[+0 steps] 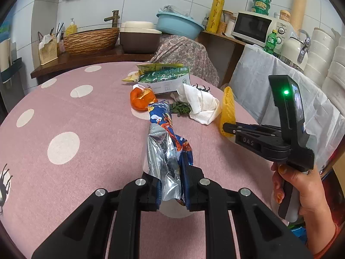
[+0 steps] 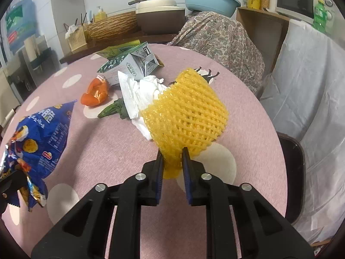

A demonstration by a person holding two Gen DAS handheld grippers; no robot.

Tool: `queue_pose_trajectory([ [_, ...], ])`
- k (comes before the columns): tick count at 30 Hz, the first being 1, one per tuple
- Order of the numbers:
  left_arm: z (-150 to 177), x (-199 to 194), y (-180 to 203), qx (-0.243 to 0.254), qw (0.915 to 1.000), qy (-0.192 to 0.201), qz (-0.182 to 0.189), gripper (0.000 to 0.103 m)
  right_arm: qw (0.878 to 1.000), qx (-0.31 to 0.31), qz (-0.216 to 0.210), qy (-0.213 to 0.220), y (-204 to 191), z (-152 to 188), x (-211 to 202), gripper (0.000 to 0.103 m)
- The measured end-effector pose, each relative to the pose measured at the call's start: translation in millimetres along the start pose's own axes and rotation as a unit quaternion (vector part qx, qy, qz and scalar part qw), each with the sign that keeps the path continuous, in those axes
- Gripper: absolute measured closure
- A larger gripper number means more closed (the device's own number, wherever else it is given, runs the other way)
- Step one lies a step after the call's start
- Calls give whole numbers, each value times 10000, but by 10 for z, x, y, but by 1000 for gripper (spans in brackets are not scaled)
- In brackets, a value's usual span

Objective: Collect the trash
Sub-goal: 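Grasp the yellow foam net with the right tool while the left tool holds the wrapper, then carry the wrapper and foam net over the black bin with both tools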

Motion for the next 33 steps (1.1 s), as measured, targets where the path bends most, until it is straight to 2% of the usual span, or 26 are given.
queue_pose_trajectory([
  [8, 40, -34, 40, -31, 9999, -21, 135, 87, 9973, 286, -548, 390, 88, 110, -404, 89],
  [15, 46, -11, 383, 224, 9987, -50, 453, 87, 9938, 554, -720, 646, 349, 354, -826, 89],
  [20, 49, 64, 823, 550, 9952, -113, 805, 87, 9922, 766, -528, 834, 662, 584, -1117, 89],
  [26, 62, 224, 1349, 975, 9878, -245, 1190, 87, 9894, 951, 35, 1093, 1102, 858, -1411, 89],
  [33, 46, 480, 1945, 1470, 9765, -441, 1515, 87, 9854, 1291, 354, 1056, 1633, 1111, -1443, 89],
])
Point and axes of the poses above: each gripper's, at about its wrist camera, not at the fingertips, and x roughly the way its jaws point, y to its right, z to its underside, the point moved 8 cm from there along x, roughly the way its jaws point, and after that the axes turned 7 degrees about z, right-handed, at the moved point
